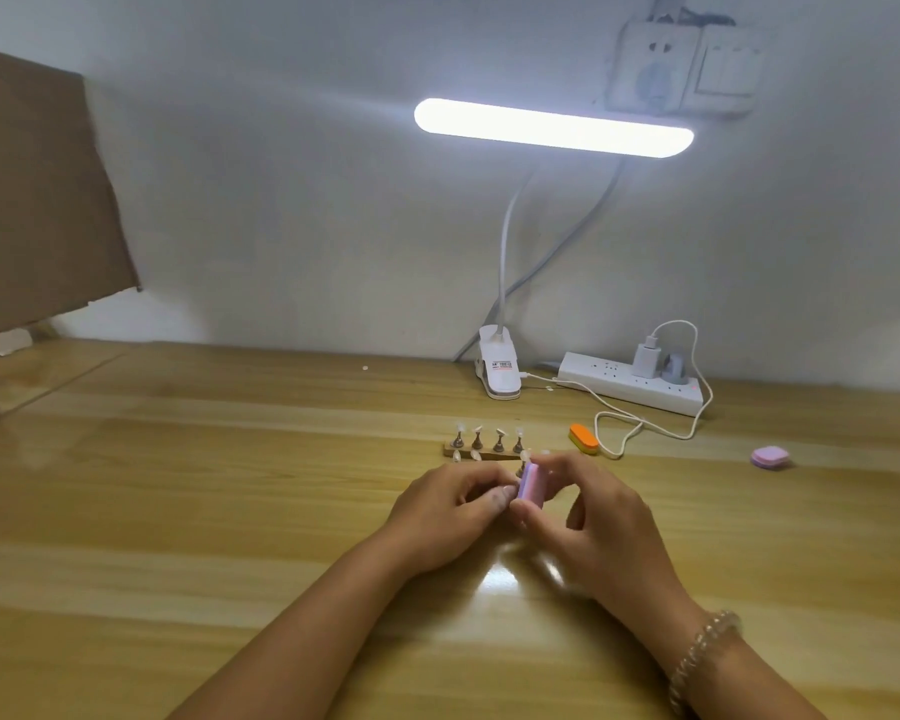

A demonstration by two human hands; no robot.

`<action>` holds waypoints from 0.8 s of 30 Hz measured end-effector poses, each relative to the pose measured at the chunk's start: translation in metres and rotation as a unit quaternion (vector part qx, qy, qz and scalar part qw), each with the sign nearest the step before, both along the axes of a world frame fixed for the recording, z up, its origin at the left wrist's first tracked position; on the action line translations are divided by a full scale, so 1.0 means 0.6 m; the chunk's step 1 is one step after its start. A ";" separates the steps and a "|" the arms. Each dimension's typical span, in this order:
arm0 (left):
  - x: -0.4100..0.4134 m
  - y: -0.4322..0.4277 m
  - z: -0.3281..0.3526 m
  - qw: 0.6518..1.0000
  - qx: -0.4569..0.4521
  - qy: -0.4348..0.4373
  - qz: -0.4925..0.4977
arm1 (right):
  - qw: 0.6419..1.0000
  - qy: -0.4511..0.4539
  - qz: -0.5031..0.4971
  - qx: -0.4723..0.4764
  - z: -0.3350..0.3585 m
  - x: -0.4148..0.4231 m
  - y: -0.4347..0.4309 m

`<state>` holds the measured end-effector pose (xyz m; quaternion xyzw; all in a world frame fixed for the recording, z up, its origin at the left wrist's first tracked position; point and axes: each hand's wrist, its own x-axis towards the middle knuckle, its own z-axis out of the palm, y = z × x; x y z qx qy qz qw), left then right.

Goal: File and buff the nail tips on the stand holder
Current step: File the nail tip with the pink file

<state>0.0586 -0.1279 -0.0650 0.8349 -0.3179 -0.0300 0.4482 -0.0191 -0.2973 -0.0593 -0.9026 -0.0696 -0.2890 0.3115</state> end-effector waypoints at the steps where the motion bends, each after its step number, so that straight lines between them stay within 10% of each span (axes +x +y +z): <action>1: 0.001 0.000 -0.001 1.000 -0.005 0.002 -0.003 | 1.000 -0.002 0.011 -0.029 -0.001 -0.002 0.004; 24: 0.008 -0.001 -0.007 0.998 -0.049 0.029 -0.020 | 0.999 -0.016 -0.024 -0.018 0.001 0.003 -0.003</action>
